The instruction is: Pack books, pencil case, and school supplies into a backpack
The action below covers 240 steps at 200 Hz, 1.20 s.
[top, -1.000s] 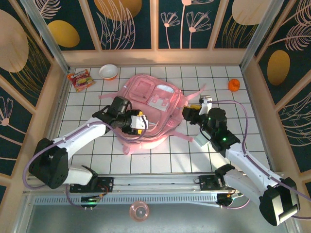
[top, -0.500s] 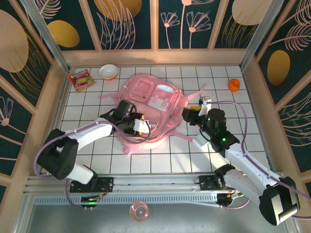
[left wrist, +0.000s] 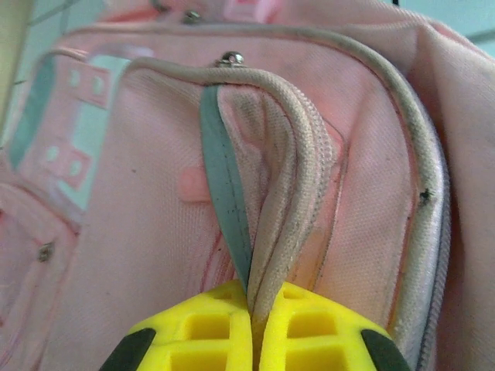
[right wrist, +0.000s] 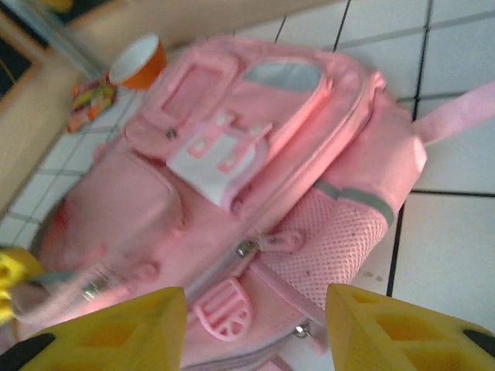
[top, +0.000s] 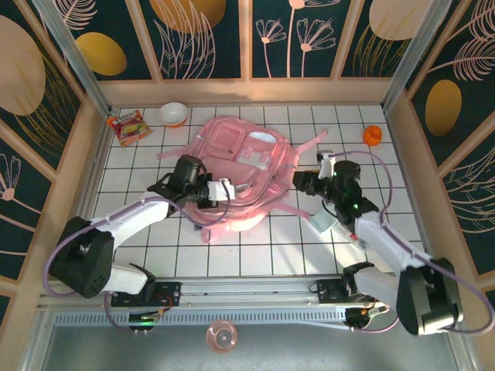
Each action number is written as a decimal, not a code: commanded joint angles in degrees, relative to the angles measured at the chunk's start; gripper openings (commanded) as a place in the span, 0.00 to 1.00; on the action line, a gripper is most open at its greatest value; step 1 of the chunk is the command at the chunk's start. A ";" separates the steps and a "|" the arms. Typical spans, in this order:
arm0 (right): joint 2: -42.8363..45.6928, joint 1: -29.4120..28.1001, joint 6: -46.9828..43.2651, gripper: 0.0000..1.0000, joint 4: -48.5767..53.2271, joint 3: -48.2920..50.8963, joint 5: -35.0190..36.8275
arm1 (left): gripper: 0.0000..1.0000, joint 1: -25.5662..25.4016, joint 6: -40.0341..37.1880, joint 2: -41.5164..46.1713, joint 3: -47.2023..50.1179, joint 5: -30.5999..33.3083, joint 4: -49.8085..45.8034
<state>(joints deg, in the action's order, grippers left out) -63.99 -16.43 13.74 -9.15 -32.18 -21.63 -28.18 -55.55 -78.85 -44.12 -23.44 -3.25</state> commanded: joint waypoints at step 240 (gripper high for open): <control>-38.99 1.89 -21.00 0.42 9.28 -23.66 -43.76 | 0.00 6.74 11.45 4.72 -4.53 -21.12 10.72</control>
<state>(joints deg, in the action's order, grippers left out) -104.20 -13.61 -2.52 -6.79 -54.94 -61.43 -21.56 -45.01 -74.11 -44.66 -37.71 -2.09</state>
